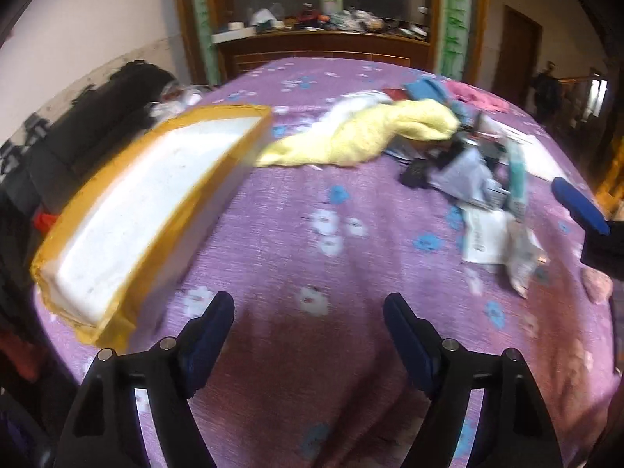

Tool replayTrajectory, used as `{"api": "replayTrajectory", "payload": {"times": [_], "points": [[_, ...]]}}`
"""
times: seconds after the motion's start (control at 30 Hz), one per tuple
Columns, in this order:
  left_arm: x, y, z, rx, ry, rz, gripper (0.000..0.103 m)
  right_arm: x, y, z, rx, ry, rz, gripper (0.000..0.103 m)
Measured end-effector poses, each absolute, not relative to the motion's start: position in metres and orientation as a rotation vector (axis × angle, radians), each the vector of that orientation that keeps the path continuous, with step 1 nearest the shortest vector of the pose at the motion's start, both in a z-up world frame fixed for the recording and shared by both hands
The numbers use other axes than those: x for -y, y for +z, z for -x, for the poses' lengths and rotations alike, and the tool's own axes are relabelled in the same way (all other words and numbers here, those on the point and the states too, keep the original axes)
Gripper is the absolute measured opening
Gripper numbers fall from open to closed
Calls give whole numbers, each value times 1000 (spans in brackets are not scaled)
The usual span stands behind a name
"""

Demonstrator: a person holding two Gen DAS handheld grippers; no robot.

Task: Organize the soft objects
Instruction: 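Move right tool to the teal cartoon packet while left tool approaches a white paper slip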

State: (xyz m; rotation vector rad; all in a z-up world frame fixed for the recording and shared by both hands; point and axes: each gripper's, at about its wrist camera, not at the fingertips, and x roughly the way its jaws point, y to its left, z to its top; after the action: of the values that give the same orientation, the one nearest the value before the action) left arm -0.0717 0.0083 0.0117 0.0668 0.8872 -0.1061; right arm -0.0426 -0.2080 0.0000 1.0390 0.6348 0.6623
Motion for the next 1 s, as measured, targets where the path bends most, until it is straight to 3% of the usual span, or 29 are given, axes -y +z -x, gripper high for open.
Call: {"api": "replayTrajectory", "payload": {"times": [0.17,0.23,0.43,0.5,0.63,0.83,1.0], "points": [[18,23,80,-899,-248,-81,81,213,26,36,-812,233,-580,103],[29,22,82,-924,-278,-81,81,217,32,27,-792,173,-496,103],[63,18,87,-925,-294,-225,79,244,19,-17,-789,20,-508,103],[65,19,82,-939,-285,-228,69,238,8,-19,-780,-44,-410,103],[71,13,60,-1008,-300,-205,60,236,-11,-13,-827,-6,-397,97],[95,9,43,-992,-342,-227,59,249,-2,-2,-768,57,-464,96],[107,2,34,-1010,-354,-203,58,243,-2,-5,-804,81,-468,87]]}}
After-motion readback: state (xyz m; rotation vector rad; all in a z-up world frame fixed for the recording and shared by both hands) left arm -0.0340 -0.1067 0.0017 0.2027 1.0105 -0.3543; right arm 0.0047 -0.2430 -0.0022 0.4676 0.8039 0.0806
